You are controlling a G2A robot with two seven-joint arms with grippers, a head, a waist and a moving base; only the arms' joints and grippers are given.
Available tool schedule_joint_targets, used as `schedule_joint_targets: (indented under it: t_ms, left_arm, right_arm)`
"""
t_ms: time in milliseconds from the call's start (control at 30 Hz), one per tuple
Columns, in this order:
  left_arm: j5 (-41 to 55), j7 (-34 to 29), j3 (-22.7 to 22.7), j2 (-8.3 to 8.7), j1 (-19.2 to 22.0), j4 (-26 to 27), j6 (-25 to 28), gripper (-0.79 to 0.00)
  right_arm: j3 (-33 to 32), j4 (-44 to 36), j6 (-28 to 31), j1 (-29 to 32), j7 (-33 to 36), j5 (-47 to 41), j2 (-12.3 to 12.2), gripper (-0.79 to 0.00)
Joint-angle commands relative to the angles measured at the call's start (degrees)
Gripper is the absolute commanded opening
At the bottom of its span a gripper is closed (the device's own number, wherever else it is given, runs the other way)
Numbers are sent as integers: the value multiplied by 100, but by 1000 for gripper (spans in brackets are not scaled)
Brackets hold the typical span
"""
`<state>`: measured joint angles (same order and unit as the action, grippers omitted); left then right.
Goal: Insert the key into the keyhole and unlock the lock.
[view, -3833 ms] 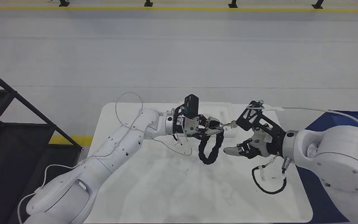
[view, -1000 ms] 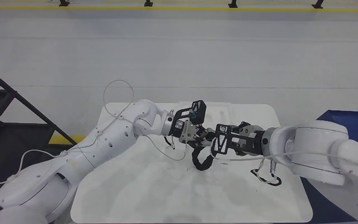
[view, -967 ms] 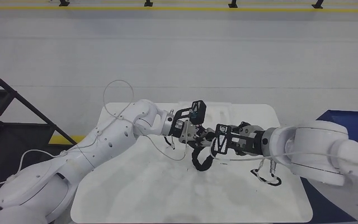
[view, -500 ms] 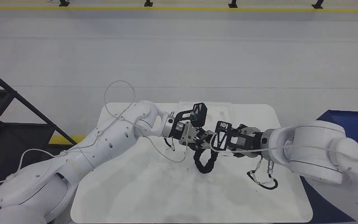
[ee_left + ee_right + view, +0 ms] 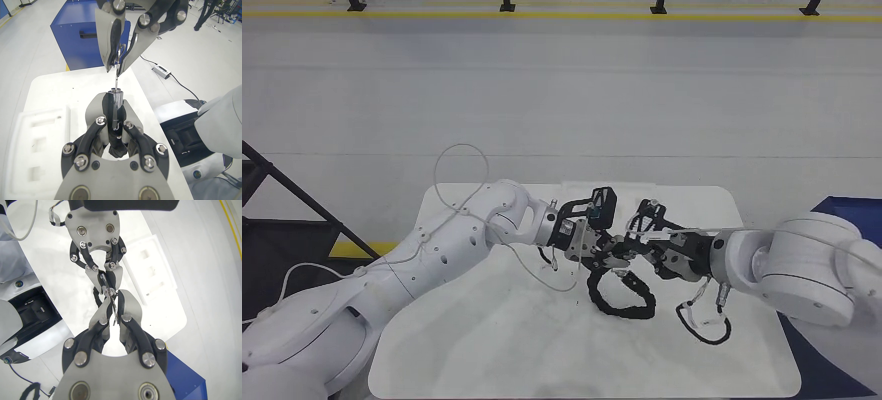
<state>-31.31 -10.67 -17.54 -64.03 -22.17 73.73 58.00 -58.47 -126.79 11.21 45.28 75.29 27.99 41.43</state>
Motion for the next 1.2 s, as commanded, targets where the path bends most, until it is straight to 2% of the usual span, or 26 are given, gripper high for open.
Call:
schedule_joint_targets:
  t_ms: [0,200,233,300,333,367,567,867,1167]
  left_arm:
    - [-9,17,2,-4,5,-10,0,-785]
    - [-62,70,2,-13,15,-28,0,-785]
    - [-70,80,3,-14,15,-34,0,-785]
    - [-86,94,3,-16,15,-67,0,-785]
    - [-105,93,1,-18,19,-90,0,-785]
    - [-132,90,-4,-20,22,-116,0,-785]
    - [-396,3,-66,-38,32,-340,-29,-785]
    - [-1004,-497,-172,-115,-94,-609,-539,-785]
    - [-1585,-1039,15,-337,-271,-1036,-910,-785]
  right_arm:
    - [-26,17,-46,15,-20,-25,1,-785]
    - [-79,69,-108,48,-83,-107,8,-785]
    - [-80,83,-111,55,-93,-119,10,-748]
    - [-80,105,-102,64,-115,-133,15,-379]
    - [-78,115,-104,71,-118,-140,17,-34]
    - [-81,122,-115,76,-136,-161,20,0]
    - [-194,131,-180,141,-260,-194,17,0]
    - [-455,188,3,447,-679,-241,-18,0]
    - [-675,281,121,803,-1087,-237,-44,0]
